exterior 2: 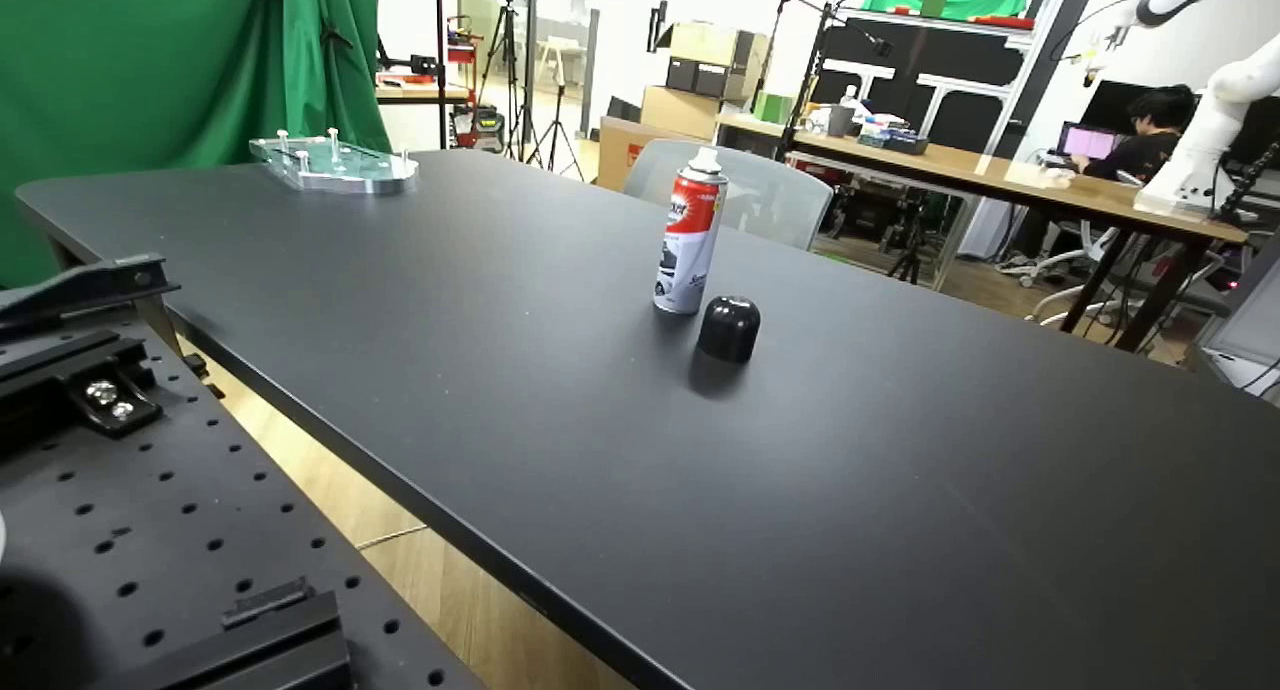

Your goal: Put the top back on the bottle on the table

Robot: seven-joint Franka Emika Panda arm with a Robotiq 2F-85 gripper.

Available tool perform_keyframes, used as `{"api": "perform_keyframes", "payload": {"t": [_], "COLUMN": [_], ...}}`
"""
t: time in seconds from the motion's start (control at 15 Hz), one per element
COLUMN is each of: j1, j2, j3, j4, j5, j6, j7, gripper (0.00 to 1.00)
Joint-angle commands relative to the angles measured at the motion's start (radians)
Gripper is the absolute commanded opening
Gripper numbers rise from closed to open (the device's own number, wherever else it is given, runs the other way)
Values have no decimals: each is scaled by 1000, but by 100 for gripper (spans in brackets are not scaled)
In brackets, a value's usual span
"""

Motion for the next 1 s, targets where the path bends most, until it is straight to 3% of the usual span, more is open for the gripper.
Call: {"api": "perform_keyframes", "payload": {"t": [0.0, 0.47, 0.67, 0.93], "j1": [1, 2, 8, 8], "j2": [1, 28, 110, 240], "j3": [0, -9, -25, -18], "j4": [3, -1, -1, -9], "j5": [0, -4, 6, -5], "j6": [-3, 39, 125, 325], "j7": [0, -13, -38, -69], "gripper": [100, 100, 100, 100]}}
